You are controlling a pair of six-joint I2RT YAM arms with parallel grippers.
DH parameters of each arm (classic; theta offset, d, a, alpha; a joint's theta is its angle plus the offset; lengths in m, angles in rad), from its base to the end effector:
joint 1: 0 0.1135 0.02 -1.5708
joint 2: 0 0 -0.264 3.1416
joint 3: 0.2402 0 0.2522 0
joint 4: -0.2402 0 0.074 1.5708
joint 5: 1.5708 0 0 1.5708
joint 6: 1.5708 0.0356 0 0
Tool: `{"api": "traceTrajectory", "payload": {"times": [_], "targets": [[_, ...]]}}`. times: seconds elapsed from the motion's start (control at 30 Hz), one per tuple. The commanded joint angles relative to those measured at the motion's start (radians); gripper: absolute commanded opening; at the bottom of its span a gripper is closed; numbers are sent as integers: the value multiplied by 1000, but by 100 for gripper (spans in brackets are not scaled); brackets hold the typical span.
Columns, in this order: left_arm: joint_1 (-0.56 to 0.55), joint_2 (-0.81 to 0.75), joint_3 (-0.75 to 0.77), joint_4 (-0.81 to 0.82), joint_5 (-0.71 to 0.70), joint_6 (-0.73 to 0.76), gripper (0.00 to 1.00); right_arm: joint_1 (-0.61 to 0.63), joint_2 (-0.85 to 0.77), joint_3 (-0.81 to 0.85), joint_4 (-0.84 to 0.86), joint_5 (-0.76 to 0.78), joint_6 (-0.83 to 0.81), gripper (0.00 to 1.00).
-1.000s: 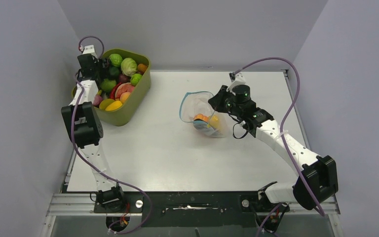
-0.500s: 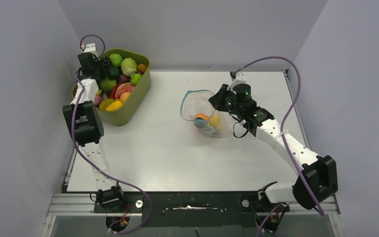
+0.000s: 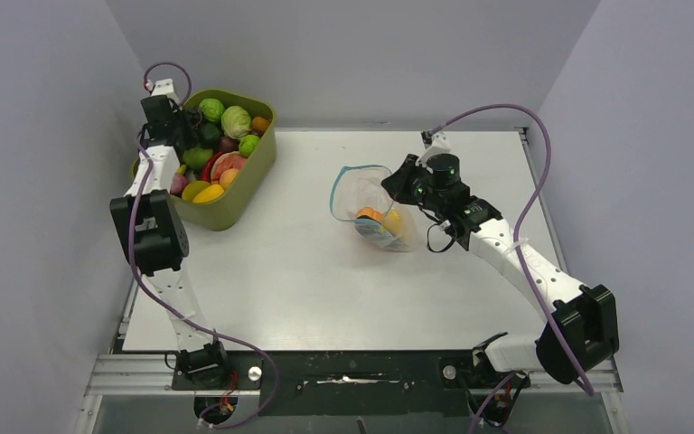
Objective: Place the food in the zip-top bag and seal the zipper
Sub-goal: Pick up the fake fruit from the bin, then place the fake fruit in the zipper food storage bag.
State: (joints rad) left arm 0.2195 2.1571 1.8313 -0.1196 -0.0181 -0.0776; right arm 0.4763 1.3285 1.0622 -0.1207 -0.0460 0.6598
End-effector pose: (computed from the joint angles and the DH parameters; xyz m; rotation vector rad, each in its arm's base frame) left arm 0.5037 0.1130 0.2646 -0.3100 1.9938 0.1084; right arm 0.2750 0.1437 0.3219 0.1557 2.0366 0.7783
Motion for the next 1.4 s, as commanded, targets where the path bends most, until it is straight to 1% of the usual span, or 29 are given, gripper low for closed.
{"api": "traceTrajectory", "payload": {"times": [0.0,0.3,0.47,0.8,0.9,0.97,1.07,1.2,1.27,1.37], "targets": [[-11,-170,-68,24,-12,-45,9,-8,-52,-6,58,-16,5,0],[-12,-359,-265,-5,-12,-109,9,-9,-81,-53,68,-39,27,0],[-15,-451,-310,-43,-3,-146,8,-8,-96,-81,79,-41,32,0],[-55,-626,-392,-120,96,-178,6,-8,-100,-76,56,-24,30,0],[-77,-673,-409,-145,120,-183,1,-8,-99,-58,30,-16,19,0],[-106,-708,-413,-164,123,-176,2,-8,-101,-50,23,-11,12,0],[-169,-755,-414,-184,85,-166,2,-8,-98,-32,-5,2,0,0],[-222,-813,-426,-202,88,-166,2,-8,-98,-11,-32,20,-10,0],[-230,-841,-442,-202,104,-179,2,-7,-98,-6,-38,29,-11,0],[-233,-872,-462,-187,177,-214,2,-7,-96,-2,-37,34,-6,0]]}}
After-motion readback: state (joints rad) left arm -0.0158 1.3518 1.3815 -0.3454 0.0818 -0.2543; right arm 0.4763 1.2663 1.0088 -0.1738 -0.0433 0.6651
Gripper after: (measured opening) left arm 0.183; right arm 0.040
